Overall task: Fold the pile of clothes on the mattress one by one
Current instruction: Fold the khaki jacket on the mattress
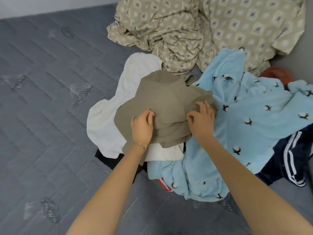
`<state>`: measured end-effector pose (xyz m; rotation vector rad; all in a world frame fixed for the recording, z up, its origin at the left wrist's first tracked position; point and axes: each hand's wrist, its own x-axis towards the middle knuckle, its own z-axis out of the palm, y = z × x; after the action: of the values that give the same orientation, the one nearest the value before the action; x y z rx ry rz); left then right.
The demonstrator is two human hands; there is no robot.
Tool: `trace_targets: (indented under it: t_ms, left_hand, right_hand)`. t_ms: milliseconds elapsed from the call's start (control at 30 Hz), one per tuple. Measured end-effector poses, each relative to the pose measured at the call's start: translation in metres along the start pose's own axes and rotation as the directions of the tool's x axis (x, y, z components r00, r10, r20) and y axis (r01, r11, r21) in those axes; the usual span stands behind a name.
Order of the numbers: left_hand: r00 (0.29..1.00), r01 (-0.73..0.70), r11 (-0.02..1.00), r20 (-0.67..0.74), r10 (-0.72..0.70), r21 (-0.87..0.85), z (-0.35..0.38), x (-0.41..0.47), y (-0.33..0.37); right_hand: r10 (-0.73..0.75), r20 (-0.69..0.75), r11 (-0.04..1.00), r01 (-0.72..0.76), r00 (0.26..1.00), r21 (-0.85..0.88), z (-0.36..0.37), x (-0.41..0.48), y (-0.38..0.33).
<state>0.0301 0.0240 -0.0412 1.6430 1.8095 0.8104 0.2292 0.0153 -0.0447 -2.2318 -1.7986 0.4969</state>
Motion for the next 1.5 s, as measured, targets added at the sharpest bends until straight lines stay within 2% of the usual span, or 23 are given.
trace_targets:
  t_ms: [100,200,267,300,367,467,567,733,867,967,1133,1367,1500]
  left_hand:
    - [0.984,-0.043,0.997,0.174,0.032,0.062,-0.006,-0.001,0.001]
    - [0.942,-0.134,0.951,0.335,0.035,0.278,0.003,0.001,-0.003]
    - [0.956,-0.103,0.962,0.292,0.025,0.254,0.012,0.002,-0.008]
    - [0.97,-0.08,0.974,0.24,0.028,0.211,0.017,0.003,-0.011]
    - [0.985,-0.062,0.983,0.171,0.032,0.174,0.027,0.002,-0.018]
    - [0.97,-0.082,0.986,0.238,0.045,0.147,0.034,-0.003,-0.025]
    - [0.958,-0.095,0.989,0.281,0.06,0.111,0.032,-0.01,-0.021]
    - [0.977,-0.119,0.993,0.178,0.118,-0.007,0.009,-0.008,-0.008]
    - [0.987,-0.016,0.98,0.155,0.048,-0.196,-0.044,-0.017,-0.002]
    - [0.988,-0.037,0.97,0.14,0.072,-0.241,-0.09,-0.033,0.011]
    - [1.0,0.029,0.962,0.014,-0.026,-0.272,-0.159,-0.068,0.025]
    - [0.978,-0.016,0.946,-0.2,-0.052,-0.324,-0.273,-0.105,0.027]
    - [0.962,-0.024,0.954,-0.267,-0.059,-0.299,-0.341,-0.126,0.009]
  right_hand:
    - [-0.026,-0.024,0.999,0.027,0.999,0.045,-0.006,0.002,-0.004]
    - [-0.062,0.137,0.996,0.07,0.989,-0.058,-0.005,0.009,-0.005]
    - [-0.055,0.227,0.984,0.091,0.972,-0.153,-0.001,0.014,-0.004]
    - [-0.066,0.218,0.98,0.105,0.974,-0.17,0.003,0.017,-0.003]
    - [-0.113,0.113,0.988,0.123,0.987,-0.087,0.011,0.018,-0.005]
    - [-0.151,-0.088,0.976,0.162,0.985,0.143,0.02,0.009,-0.012]
    - [-0.056,-0.037,0.953,0.064,0.998,0.294,0.012,-0.005,-0.026]
    - [-0.146,0.01,0.889,0.127,0.989,0.44,-0.014,-0.024,-0.047]
    - [-0.126,0.081,0.829,0.06,0.989,0.556,-0.043,-0.035,-0.052]
    - [-0.168,0.113,0.811,0.072,0.979,0.58,-0.062,-0.052,-0.072]
    - [-0.213,0.059,0.766,0.129,0.975,0.63,-0.088,-0.092,-0.14]
    - [-0.302,-0.032,0.73,0.253,0.953,0.635,-0.115,-0.148,-0.244]
    - [-0.387,-0.063,0.712,0.341,0.92,0.613,-0.119,-0.184,-0.304]
